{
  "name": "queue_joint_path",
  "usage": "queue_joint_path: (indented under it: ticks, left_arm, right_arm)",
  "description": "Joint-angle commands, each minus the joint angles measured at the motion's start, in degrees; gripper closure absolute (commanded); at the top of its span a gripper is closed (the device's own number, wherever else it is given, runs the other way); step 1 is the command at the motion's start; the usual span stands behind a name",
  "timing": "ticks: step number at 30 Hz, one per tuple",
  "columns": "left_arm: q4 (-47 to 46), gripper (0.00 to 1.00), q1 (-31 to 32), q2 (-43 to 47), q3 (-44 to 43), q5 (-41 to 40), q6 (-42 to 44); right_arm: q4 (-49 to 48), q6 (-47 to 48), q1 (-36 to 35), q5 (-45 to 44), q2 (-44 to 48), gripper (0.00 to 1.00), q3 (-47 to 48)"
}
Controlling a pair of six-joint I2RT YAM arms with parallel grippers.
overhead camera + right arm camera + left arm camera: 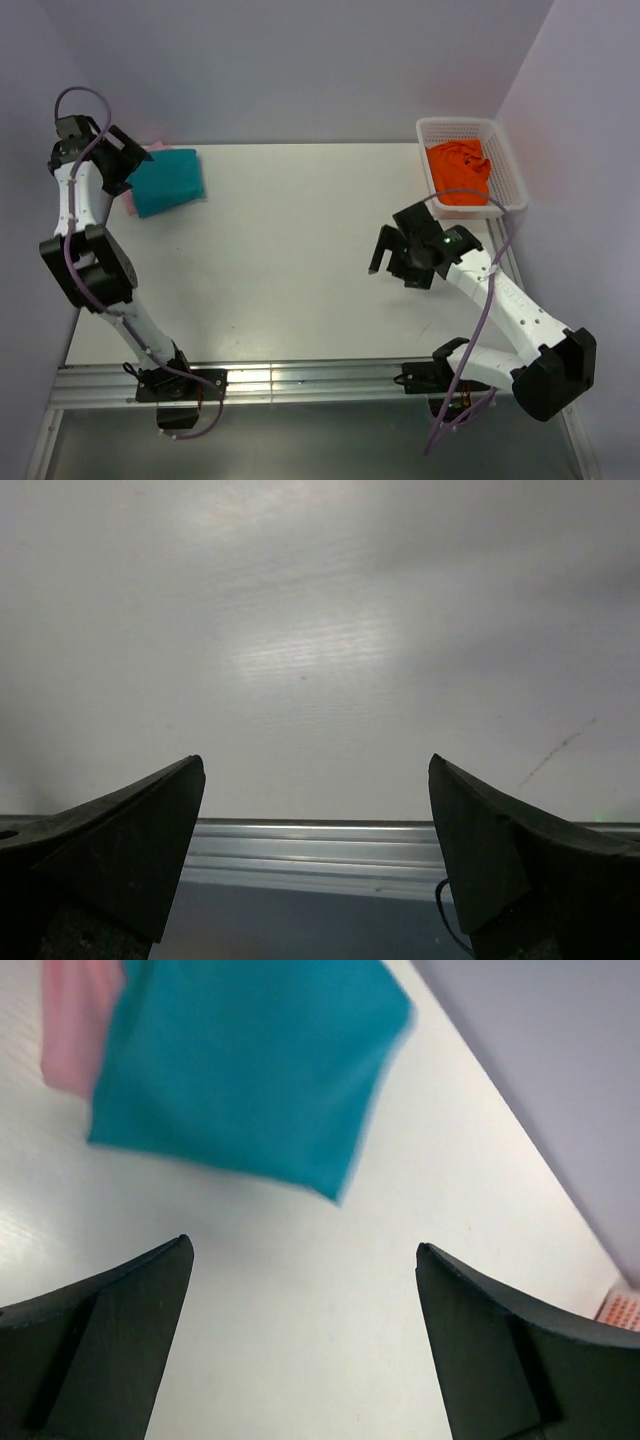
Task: Fold and stack the t-shirts
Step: Neatly place the folded tshirt to the corner
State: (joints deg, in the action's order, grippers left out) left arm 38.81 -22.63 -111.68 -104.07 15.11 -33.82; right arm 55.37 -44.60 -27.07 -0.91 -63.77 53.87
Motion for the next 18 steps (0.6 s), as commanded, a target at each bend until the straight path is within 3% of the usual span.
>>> queue_joint_path:
  ticks: [1,5,7,9,13,16,18]
  left_arm:
    - [-2.1,0.0,7.8,18.9,7.8,-7.7,1.7]
    - [-6.4,0.0,22.7,38.7,24.1,-7.9,-3.8]
    - [-7.3,0.01,28.3,44.3,31.9,-7.7,-7.4]
    - [-6.6,0.0,35.1,51.4,35.3,-10.2,-8.4]
    - [-4.0,0.01,39.0,60.4,42.4,-13.5,-7.8]
    - [0.5,0.0,39.2,63.2,42.0,-14.9,-4.2]
    - [2.5,0.01,39.2,63.9,41.6,-21.2,-2.0]
  right_arm:
    - [-1.1,5.1,-0.1,-1.7,1.5,0.0,11.4]
    - [-1.3,7.9,-1.8,-5.0,5.4,0.0,19.5]
    - [-2.5,8.8,-2.7,-7.2,9.1,0.0,21.1]
    - [-4.0,10.4,-3.0,-7.7,11.8,0.0,20.8]
    - [-6.7,12.2,-3.6,-9.3,20.2,0.0,15.8]
    - [-6.0,13.0,-3.7,-10.4,23.7,0.0,13.6]
    - [-3.7,13.9,-3.6,-12.6,24.3,0.0,13.6]
